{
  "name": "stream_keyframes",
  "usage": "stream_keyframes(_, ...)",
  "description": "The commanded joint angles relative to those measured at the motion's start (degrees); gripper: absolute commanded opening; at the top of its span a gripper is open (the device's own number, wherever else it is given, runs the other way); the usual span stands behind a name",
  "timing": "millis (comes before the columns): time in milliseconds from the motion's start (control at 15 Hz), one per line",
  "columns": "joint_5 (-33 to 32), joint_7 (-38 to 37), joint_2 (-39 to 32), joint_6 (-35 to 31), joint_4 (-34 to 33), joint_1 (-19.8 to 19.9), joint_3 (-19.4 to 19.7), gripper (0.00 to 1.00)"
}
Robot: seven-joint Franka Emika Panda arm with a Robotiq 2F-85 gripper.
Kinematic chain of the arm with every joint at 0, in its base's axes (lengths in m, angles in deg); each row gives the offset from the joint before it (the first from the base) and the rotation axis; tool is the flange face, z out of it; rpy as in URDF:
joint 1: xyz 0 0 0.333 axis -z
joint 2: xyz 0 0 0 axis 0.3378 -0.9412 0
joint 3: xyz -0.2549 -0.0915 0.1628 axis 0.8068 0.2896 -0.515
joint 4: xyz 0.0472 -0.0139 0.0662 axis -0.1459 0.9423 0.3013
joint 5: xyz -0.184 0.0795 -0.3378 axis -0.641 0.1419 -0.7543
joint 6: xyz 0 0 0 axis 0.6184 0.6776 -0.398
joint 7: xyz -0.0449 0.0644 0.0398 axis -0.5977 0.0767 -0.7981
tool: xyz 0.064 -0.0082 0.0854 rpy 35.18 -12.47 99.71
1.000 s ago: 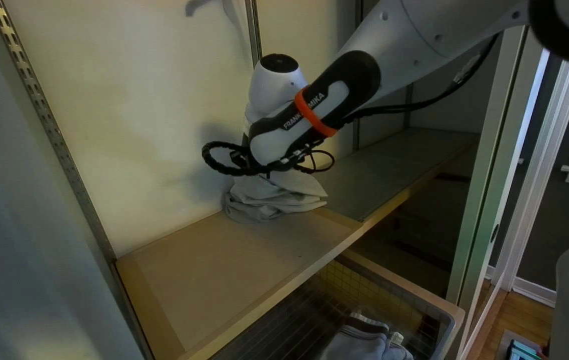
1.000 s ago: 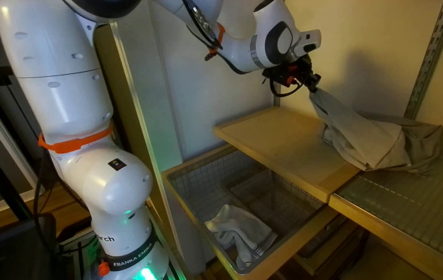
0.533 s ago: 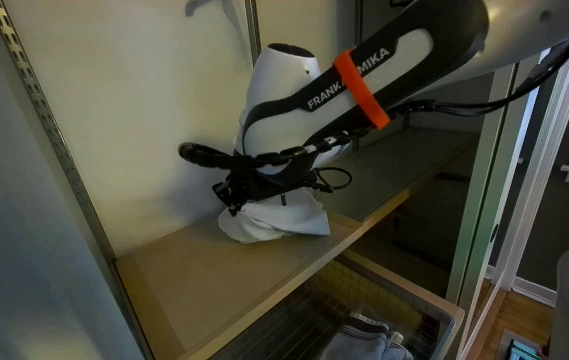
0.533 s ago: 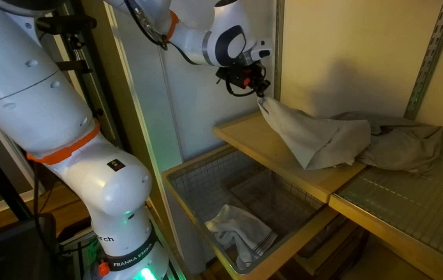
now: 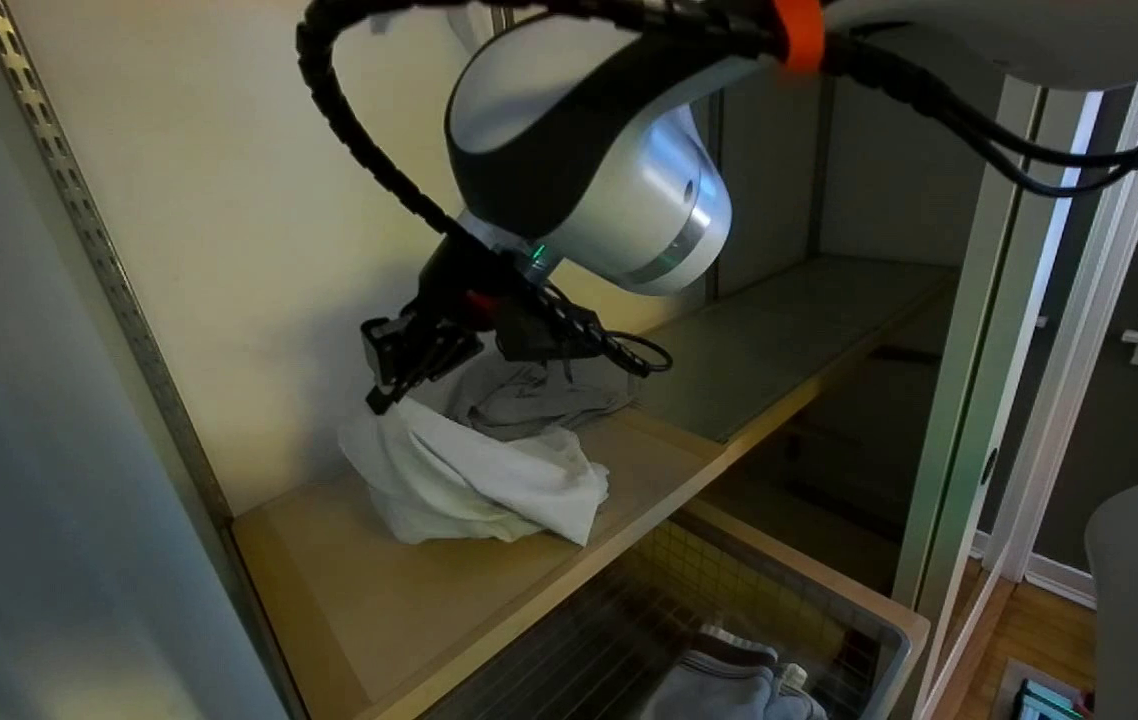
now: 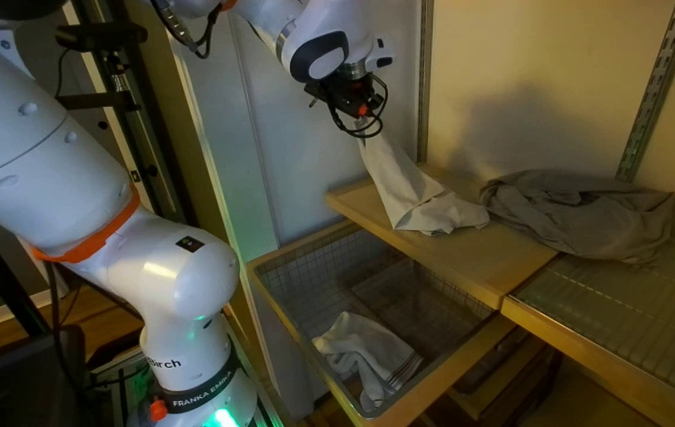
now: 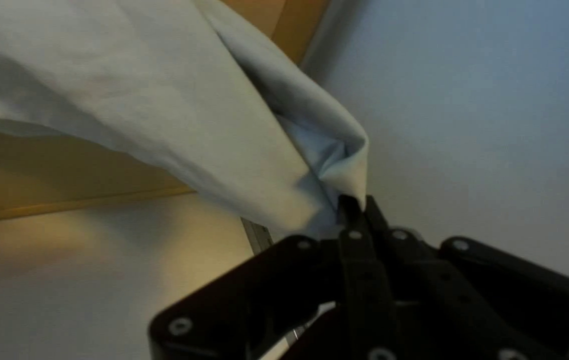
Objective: Unfold the cloth
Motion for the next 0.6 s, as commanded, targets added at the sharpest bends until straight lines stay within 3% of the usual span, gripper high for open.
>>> stream_keyframes(0, 12.3, 11.4, -2.9, -0.8, -3.7, -2.8, 3.1, 0.01)
stream_keyframes(67, 16.0, 14.5, -4.2, -0.6, -5.0, -2.5, 3.5, 0.01)
stream_keyframes(133, 18.3, 16.4, -5.2, -0.2, -6.1, -5.2, 6.7, 0.01)
stream_keyframes(400, 27.7, 23.2, -11.7, 2.7, -11.2, -6.1, 11.3, 0.01)
stream_keyframes(467, 28.5, 23.4, -13.5, 3.4, -12.3, -5.7, 11.9, 0.27)
stream_keyframes(533, 28.3, 22.3, -15.1, 4.0, -13.2, -5.1, 12.2, 0.28)
